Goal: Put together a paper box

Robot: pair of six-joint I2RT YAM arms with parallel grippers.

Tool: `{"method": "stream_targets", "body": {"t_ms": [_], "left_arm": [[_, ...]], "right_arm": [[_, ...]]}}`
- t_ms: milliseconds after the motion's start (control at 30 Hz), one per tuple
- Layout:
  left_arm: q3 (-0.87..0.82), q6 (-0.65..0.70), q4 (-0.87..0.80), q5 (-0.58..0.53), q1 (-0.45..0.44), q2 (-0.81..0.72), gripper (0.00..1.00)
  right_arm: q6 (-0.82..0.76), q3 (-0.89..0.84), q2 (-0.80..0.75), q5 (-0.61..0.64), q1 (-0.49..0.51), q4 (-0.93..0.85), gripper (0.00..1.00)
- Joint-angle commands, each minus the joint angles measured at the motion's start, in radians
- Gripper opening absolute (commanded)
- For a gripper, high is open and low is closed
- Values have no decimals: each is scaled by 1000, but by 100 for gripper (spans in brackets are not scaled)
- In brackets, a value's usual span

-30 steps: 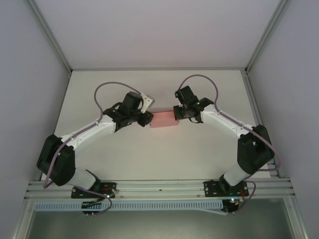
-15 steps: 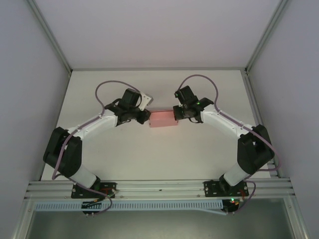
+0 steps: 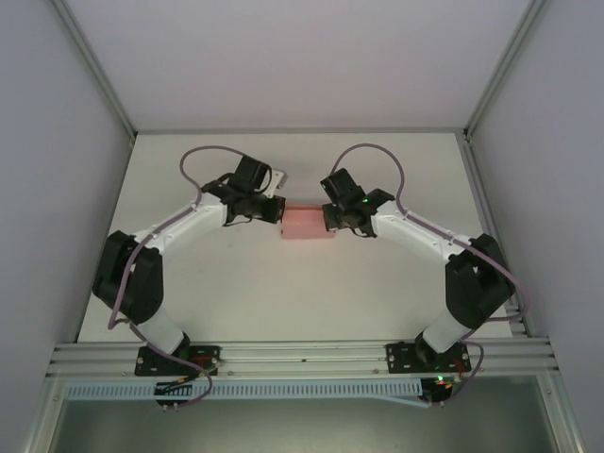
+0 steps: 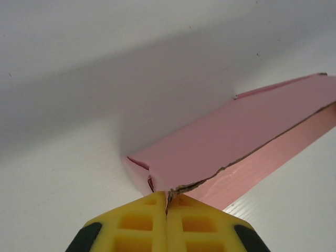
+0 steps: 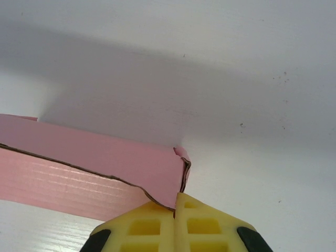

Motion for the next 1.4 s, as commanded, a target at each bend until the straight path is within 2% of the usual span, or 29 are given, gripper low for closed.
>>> {"method": "stream_targets", "body": {"t_ms": [0,133,233,400,600,700,1067,1200,1300,1367], "left_arm": [[72,-76,-56,169,-6,34,0],[108,-92,-83,184,11,55,0],[91,-73,-73,149,9,52,0],[-64,-73,68,37,-11,2,0],[-233,-114,229,-7,-36,-63,0],[-270,-112,247,-26,-59,-69,0],[-373,-95,271,-118,-117,-36,0],[-363,-73,254,-133,-118,-21,0],[-351,-74,254,-130,-122,-32,0],[-343,-74,252,-145,-122,-47,0]], "right_arm": [[53,-51,66,-79,44,-69,0],[63,-53,72,-73,49,-74,0],[67,-64,56,-57,49,-65,0],[76,-102,31,-68,50,14,0],[84,-137,23,-62,59,85,0],[86,-156,15,-26,76,107,0],[98,-309,-53,-12,91,258,0],[68,-266,-57,2,90,232,10],[63,-229,-70,-2,90,229,13],[67,-213,-84,2,88,238,21]]}}
